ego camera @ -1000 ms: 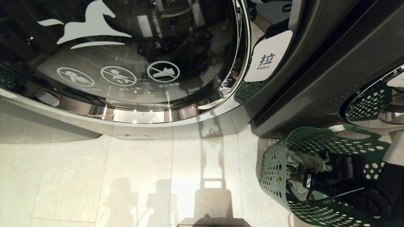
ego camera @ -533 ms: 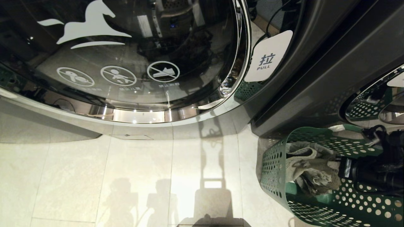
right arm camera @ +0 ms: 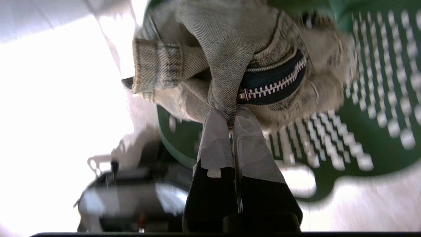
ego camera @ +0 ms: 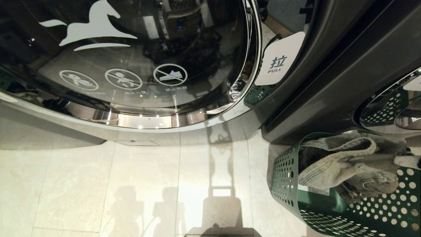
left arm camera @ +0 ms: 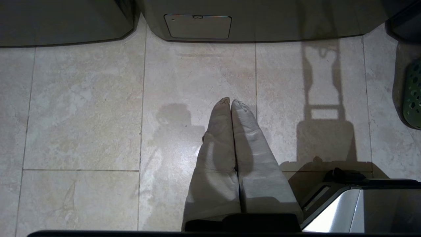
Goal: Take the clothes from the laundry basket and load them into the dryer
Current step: Take the clothes out of the basket
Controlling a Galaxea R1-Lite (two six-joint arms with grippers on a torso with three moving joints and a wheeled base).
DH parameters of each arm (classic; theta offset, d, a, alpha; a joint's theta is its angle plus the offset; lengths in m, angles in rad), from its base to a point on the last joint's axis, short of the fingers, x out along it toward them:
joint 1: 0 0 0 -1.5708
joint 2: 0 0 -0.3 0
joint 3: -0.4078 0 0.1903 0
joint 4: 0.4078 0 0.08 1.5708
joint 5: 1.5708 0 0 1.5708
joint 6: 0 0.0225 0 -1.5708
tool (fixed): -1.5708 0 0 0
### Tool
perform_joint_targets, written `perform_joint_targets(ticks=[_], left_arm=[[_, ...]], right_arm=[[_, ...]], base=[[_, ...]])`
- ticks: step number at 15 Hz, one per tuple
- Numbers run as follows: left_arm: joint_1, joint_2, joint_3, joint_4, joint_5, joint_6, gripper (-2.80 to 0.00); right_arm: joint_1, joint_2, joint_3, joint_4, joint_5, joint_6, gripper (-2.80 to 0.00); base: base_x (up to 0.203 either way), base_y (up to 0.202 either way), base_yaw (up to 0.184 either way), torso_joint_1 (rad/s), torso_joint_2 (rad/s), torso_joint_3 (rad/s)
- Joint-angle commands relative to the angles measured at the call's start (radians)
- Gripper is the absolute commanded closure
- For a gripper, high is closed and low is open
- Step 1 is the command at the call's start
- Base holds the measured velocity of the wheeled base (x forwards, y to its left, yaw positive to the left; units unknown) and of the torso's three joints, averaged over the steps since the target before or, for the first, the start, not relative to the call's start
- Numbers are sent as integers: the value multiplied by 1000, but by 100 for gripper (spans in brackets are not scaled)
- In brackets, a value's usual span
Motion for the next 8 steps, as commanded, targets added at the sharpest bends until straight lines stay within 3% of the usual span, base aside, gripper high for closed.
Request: perform_joint_targets(ticks=[1, 8], left_arm=[[0, 0, 2, 0, 1, 0, 0], [0, 0, 2, 0, 0, 0, 0]], right_arm=[[0, -113, -31, 129, -2, -2, 0], [1, -166, -163, 289, -46, -65, 0]], base=[[0, 0, 0, 0, 0, 0], [0, 0, 0, 0, 0, 0]])
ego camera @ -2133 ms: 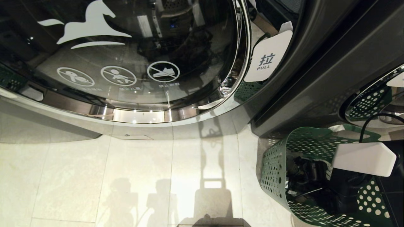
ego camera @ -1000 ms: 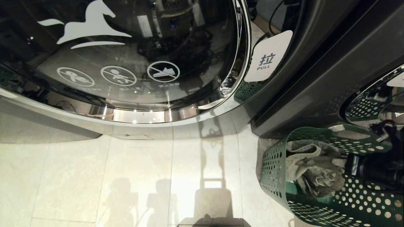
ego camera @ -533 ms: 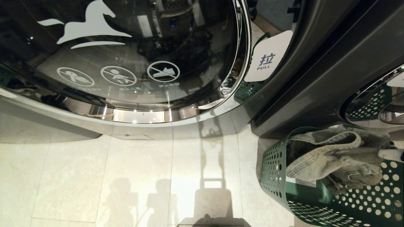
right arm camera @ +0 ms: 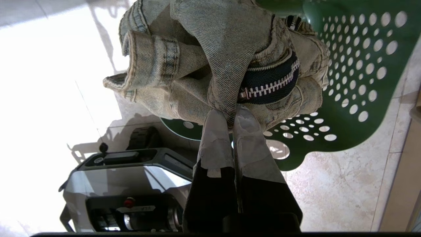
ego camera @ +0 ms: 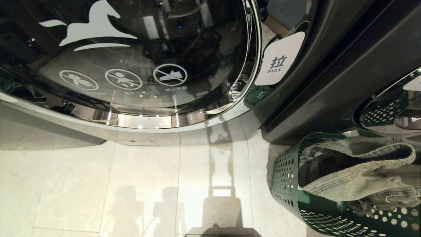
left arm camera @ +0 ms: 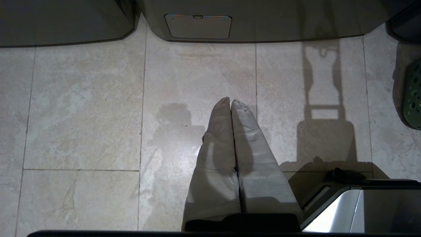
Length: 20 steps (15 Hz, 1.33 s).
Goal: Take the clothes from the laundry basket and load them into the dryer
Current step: Take the clothes out of the basket
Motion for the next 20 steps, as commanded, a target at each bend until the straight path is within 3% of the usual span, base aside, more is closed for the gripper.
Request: perform_joint_targets(ticks=[1, 3, 5, 9, 13, 15, 17, 20], left_arm=[[0, 0, 2, 0, 0, 0, 0], [0, 0, 2, 0, 0, 0, 0], [0, 0, 2, 0, 0, 0, 0], [0, 0, 2, 0, 0, 0, 0], [0, 0, 2, 0, 0, 0, 0], [0, 0, 2, 0, 0, 0, 0], [0, 2, 2, 0, 0, 0, 0], [0, 0, 2, 0, 1, 0, 0]], right_arm=[[0, -12, -92, 80, 5, 1, 0], [17, -31, -204, 270, 30, -9, 0], [46, -81, -241, 373, 41, -24, 0], [48, -94, -191, 386, 42, -25, 0], [48, -49, -43, 370, 42, -27, 0], [48, -8, 95, 242, 38, -28, 0], [47, 98, 229, -15, -6, -27, 0], [42, 325, 307, -259, -80, -19, 0]], base=[[0, 0, 0, 0, 0, 0], [0, 0, 0, 0, 0, 0], [0, 0, 0, 0, 0, 0], [0, 0, 0, 0, 0, 0], [0, 0, 0, 0, 0, 0], [0, 0, 0, 0, 0, 0], [0, 0, 0, 0, 0, 0], [0, 0, 0, 0, 0, 0]])
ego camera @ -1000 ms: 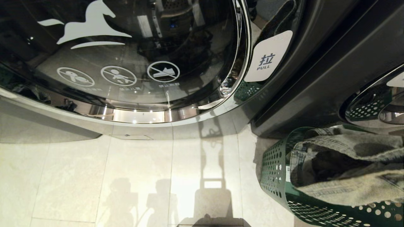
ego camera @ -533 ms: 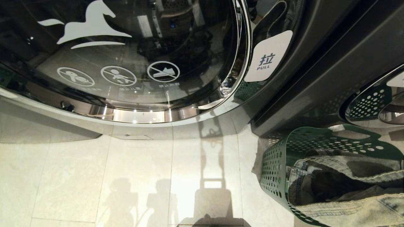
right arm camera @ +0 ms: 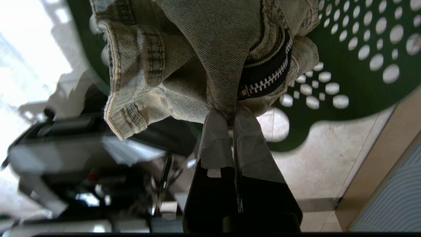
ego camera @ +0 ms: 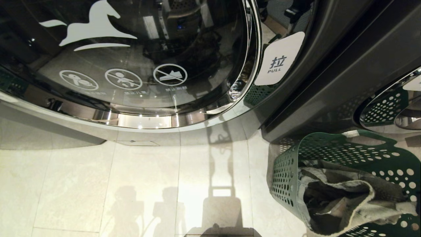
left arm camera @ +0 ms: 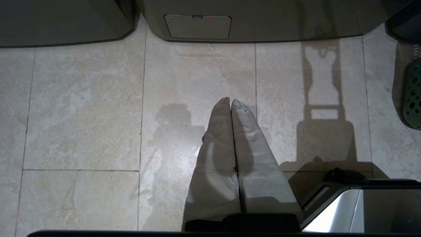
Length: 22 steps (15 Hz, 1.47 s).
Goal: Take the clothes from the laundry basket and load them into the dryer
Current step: Take the clothes out of the basket
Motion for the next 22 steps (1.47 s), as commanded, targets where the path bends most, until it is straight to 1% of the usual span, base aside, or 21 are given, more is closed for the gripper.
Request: perform_joint_targets(ticks=[1, 4, 8, 10, 12, 13, 14, 15, 17, 19, 22], left_arm=[[0, 0, 2, 0, 0, 0, 0], [0, 0, 2, 0, 0, 0, 0], [0, 0, 2, -1, 1, 0, 0], [0, 0, 2, 0, 1, 0, 0], [0, 0, 2, 0, 0, 0, 0], [0, 1, 2, 0, 1, 0, 0], [0, 0, 2, 0, 1, 1, 0], [0, 0, 2, 0, 0, 0, 0], [0, 0, 2, 0, 0, 0, 0], [0, 0, 2, 0, 1, 1, 0], [0, 0, 2, 0, 0, 0, 0]], right_arm=[[-3, 209, 33, -141, -14, 4, 0], [-5, 418, 39, -353, -30, 7, 0], [-5, 625, 42, -554, -29, 7, 0], [0, 753, 41, -692, -31, 2, 0], [10, 855, 19, -841, -37, 1, 0], [25, 874, -5, -871, -38, 0, 0], [38, 880, -14, -874, -38, 0, -30], [49, 882, -19, -874, -38, 3, -280], [59, 878, -22, -874, -46, 2, -280], [59, 881, -24, -877, -94, -6, -280], [65, 918, -48, -879, -98, -3, -280]], base=[[0, 0, 0, 0, 0, 0], [0, 0, 0, 0, 0, 0], [0, 0, 0, 0, 0, 0], [0, 0, 0, 0, 0, 0], [0, 0, 0, 0, 0, 0], [0, 0, 0, 0, 0, 0], [0, 0, 0, 0, 0, 0], [0, 0, 0, 0, 0, 0], [0, 0, 0, 0, 0, 0], [0, 0, 0, 0, 0, 0], [0, 0, 0, 0, 0, 0]])
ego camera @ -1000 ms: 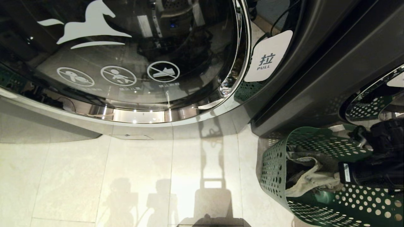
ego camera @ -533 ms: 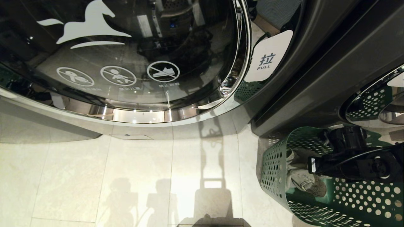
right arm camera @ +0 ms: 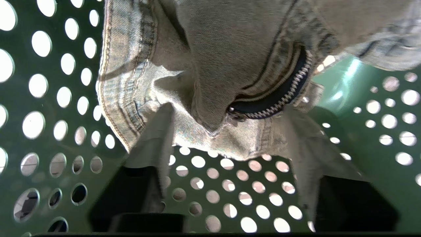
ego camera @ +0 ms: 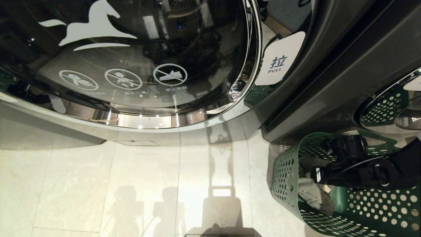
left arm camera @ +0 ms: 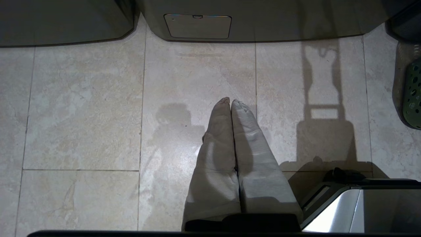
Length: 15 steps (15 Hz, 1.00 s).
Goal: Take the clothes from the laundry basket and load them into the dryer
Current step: Take the clothes out of the basket
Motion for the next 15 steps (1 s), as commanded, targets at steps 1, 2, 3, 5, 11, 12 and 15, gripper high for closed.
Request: perform_joint_targets(ticks=[1, 2, 3, 5, 11, 12, 15], left_arm=[[0, 0, 2, 0, 1, 0, 0], [0, 0, 2, 0, 0, 0, 0], [0, 0, 2, 0, 0, 1, 0], [0, 0, 2, 0, 1, 0, 0], [0, 0, 2, 0, 0, 0, 0], [0, 0, 2, 0, 0, 0, 0], [0, 0, 2, 0, 0, 0, 0]], right_arm=[[8, 43, -21, -3, -1, 3, -280], [11, 68, -39, -6, -1, 5, -280], [14, 93, -63, -8, -1, 6, -280], [26, 134, -97, -9, 0, 9, -280], [30, 249, -142, -65, -3, 8, -280], [30, 270, -140, -112, -7, 6, -280], [28, 310, -140, -154, -16, 5, -280]], base=[[0, 0, 0, 0, 0, 0], [0, 0, 0, 0, 0, 0], [0, 0, 0, 0, 0, 0], [0, 0, 0, 0, 0, 0], [0, 0, 0, 0, 0, 0], [0, 0, 0, 0, 0, 0], [0, 0, 0, 0, 0, 0]])
